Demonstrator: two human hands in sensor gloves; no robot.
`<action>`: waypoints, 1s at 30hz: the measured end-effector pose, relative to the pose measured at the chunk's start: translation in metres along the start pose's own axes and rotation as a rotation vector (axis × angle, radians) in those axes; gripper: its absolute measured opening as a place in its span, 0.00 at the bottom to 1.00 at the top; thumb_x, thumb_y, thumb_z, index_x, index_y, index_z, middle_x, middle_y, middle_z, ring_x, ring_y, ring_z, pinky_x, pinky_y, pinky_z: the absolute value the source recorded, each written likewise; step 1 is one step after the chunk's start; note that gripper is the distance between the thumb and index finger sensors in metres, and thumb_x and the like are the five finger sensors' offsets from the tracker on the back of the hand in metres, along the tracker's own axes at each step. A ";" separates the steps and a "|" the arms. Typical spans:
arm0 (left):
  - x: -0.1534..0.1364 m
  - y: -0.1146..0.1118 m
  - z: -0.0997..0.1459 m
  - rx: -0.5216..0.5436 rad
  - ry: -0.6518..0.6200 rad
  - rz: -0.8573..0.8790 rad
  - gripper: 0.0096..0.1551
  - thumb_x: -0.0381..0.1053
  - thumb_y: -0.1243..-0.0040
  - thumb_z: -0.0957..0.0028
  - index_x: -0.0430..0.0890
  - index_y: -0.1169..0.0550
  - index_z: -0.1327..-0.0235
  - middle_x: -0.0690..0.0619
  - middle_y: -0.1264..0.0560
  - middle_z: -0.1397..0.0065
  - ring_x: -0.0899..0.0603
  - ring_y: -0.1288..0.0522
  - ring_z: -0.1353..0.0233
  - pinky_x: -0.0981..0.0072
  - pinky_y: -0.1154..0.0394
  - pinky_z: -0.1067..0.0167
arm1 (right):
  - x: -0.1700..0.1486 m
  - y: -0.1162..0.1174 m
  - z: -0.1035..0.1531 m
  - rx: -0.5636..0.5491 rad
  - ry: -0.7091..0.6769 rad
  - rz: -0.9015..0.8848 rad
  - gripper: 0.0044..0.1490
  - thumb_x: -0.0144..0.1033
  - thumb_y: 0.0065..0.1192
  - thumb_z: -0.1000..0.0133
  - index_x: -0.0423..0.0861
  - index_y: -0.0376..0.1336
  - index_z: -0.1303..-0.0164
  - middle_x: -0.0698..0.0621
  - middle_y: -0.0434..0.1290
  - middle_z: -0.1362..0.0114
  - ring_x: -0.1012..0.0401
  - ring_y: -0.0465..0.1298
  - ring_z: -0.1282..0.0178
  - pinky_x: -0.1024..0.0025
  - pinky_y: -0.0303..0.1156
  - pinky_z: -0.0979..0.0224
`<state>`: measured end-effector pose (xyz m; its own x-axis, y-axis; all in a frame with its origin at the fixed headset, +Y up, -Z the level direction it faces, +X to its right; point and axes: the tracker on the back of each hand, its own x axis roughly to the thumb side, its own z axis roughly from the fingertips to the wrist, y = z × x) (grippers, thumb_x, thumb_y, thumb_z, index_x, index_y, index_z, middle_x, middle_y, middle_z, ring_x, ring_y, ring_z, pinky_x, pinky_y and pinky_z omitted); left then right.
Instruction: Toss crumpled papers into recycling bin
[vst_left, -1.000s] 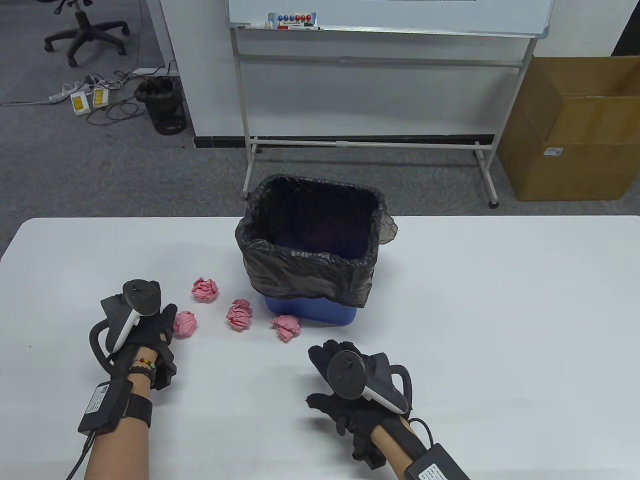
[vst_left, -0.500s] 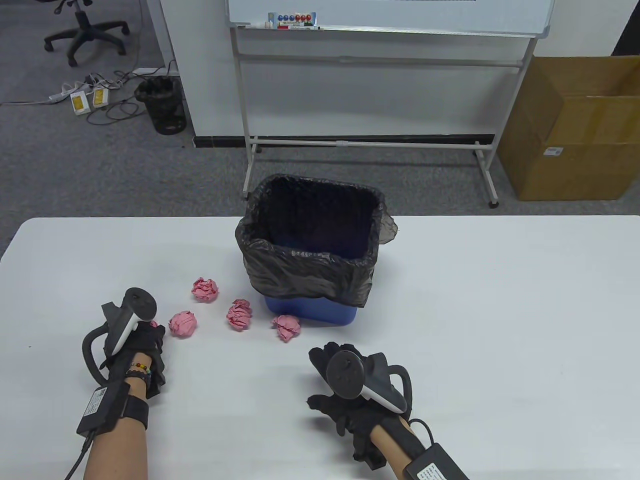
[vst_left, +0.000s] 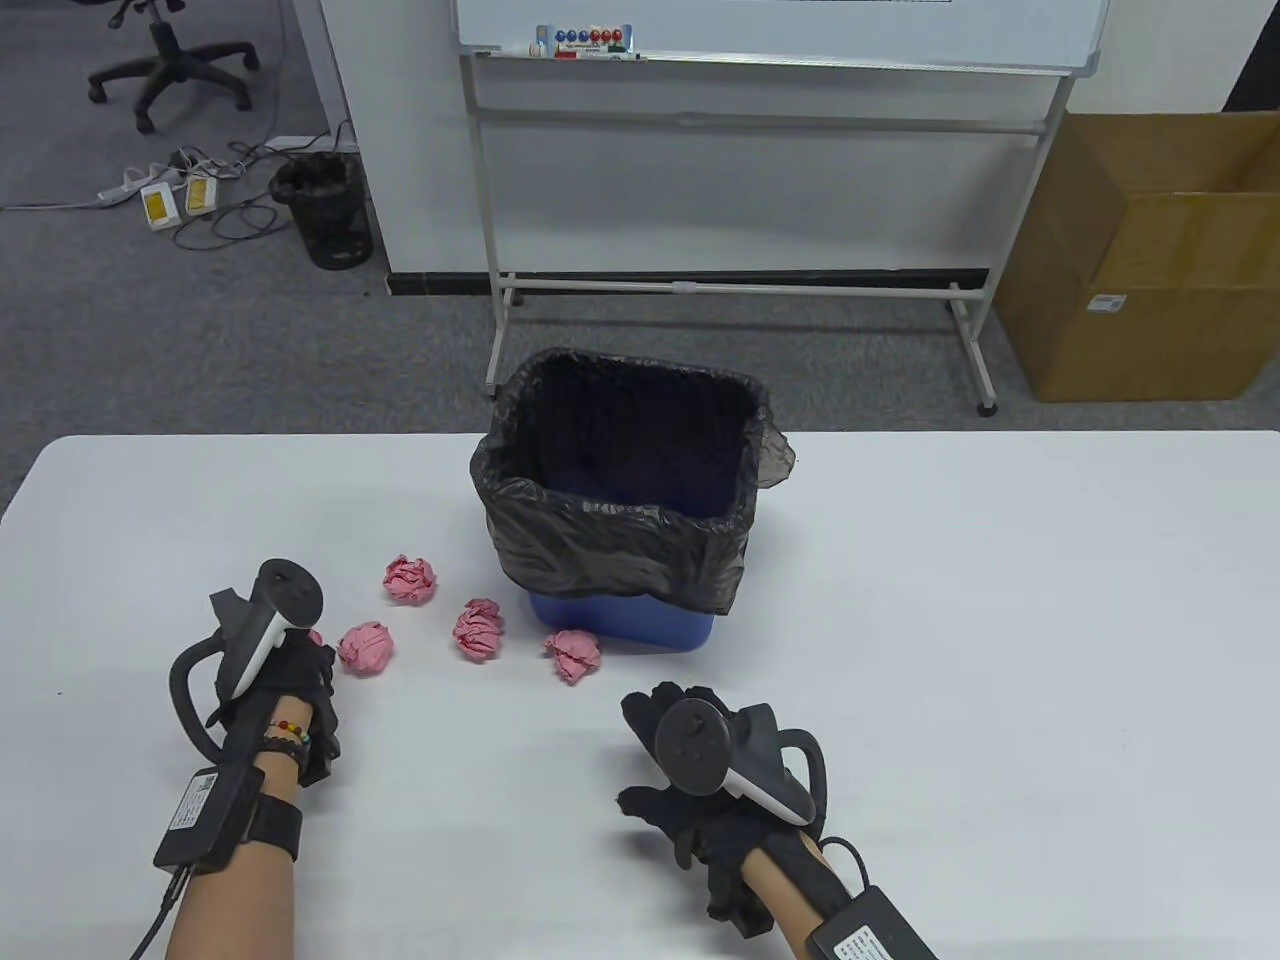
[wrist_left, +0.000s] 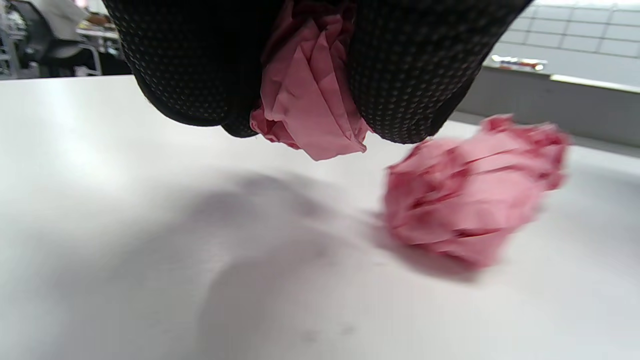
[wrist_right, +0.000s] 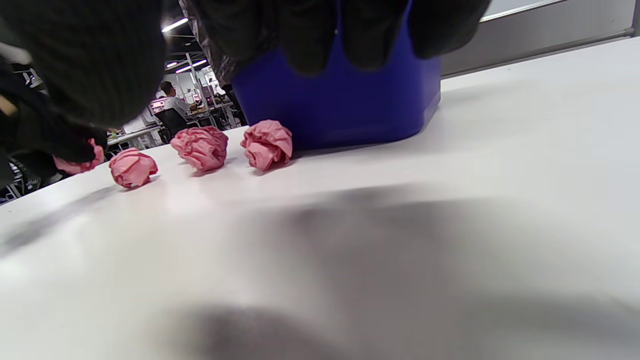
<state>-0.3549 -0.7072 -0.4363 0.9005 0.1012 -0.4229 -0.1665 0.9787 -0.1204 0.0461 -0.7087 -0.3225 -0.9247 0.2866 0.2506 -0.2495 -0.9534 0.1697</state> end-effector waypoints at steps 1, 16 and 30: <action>0.005 0.004 0.003 -0.009 -0.017 0.014 0.40 0.53 0.28 0.52 0.46 0.29 0.26 0.39 0.29 0.22 0.36 0.21 0.28 0.51 0.19 0.37 | 0.000 0.000 0.000 0.000 0.000 0.001 0.57 0.63 0.68 0.59 0.62 0.49 0.20 0.52 0.55 0.12 0.47 0.55 0.12 0.45 0.56 0.18; 0.080 0.036 0.053 -0.206 -0.400 0.233 0.39 0.52 0.23 0.55 0.47 0.25 0.29 0.41 0.26 0.24 0.37 0.18 0.30 0.54 0.14 0.41 | -0.004 0.000 -0.001 0.004 0.021 -0.005 0.57 0.63 0.68 0.59 0.61 0.49 0.20 0.52 0.55 0.12 0.47 0.55 0.12 0.45 0.56 0.18; 0.133 0.035 0.090 -0.565 -0.776 0.472 0.39 0.52 0.22 0.55 0.47 0.25 0.29 0.42 0.25 0.24 0.38 0.18 0.30 0.54 0.14 0.41 | -0.005 0.000 -0.002 0.018 0.019 -0.009 0.57 0.63 0.69 0.59 0.61 0.49 0.20 0.51 0.55 0.13 0.47 0.55 0.12 0.46 0.56 0.18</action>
<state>-0.2047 -0.6432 -0.4160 0.6722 0.7292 0.1280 -0.5477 0.6062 -0.5767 0.0500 -0.7103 -0.3260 -0.9278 0.2927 0.2313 -0.2522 -0.9490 0.1893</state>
